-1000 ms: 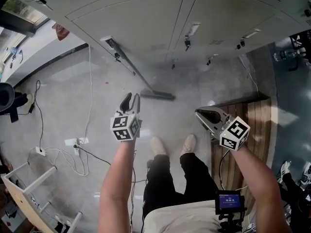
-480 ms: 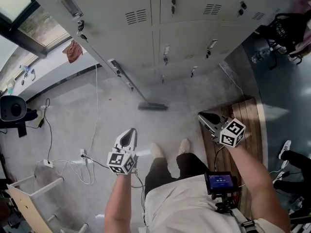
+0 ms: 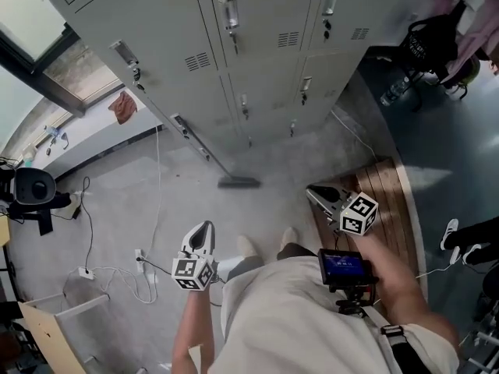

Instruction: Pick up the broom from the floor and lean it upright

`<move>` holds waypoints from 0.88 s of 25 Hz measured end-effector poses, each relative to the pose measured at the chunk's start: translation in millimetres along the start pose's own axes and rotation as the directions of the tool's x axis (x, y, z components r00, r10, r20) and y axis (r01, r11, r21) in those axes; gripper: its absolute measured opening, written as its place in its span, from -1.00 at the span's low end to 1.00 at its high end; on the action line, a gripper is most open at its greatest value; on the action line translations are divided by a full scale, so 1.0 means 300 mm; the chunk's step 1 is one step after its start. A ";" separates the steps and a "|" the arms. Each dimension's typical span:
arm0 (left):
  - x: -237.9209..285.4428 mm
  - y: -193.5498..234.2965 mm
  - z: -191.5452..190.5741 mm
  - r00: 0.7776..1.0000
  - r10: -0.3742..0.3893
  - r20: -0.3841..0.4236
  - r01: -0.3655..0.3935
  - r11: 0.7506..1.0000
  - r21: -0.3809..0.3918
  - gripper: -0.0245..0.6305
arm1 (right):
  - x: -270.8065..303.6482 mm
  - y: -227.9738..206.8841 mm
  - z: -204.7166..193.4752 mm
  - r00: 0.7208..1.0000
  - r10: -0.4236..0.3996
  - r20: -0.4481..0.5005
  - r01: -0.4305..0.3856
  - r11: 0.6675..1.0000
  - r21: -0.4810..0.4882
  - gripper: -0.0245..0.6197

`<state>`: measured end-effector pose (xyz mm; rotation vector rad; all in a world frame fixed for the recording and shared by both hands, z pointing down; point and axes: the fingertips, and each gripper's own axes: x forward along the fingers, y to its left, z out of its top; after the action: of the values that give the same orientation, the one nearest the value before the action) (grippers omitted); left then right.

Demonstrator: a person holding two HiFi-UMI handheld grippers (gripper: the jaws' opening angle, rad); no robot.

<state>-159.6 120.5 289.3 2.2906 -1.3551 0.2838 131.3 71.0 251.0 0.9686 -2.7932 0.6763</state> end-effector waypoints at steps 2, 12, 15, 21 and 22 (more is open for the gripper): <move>-0.015 -0.036 0.028 1.000 -0.004 0.013 0.003 1.000 0.016 -0.88 | -0.021 0.018 0.018 1.000 -0.002 0.028 0.002 1.000 0.007 -0.88; -0.033 -0.118 0.116 0.998 -0.014 0.068 0.010 0.998 0.058 -0.88 | -0.030 0.069 0.067 0.995 -0.007 0.101 0.007 1.000 0.009 -0.88; -0.021 -0.122 0.129 0.997 -0.023 0.072 0.018 0.997 0.070 -0.88 | -0.030 0.058 0.084 0.994 -0.014 0.106 0.014 1.000 0.000 -0.88; 0.009 -0.127 0.140 0.997 -0.034 0.074 0.028 0.997 0.077 -0.88 | -0.025 0.046 0.099 0.994 -0.021 0.110 0.022 1.000 -0.004 -0.88; 0.014 -0.128 0.143 0.997 -0.036 0.074 0.030 0.996 0.078 -0.88 | -0.022 0.043 0.102 0.994 -0.023 0.111 0.023 1.000 -0.004 -0.88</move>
<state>-126.6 112.1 242.8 2.4077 -1.3634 0.2445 130.1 70.1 217.3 1.0675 -2.8727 0.6309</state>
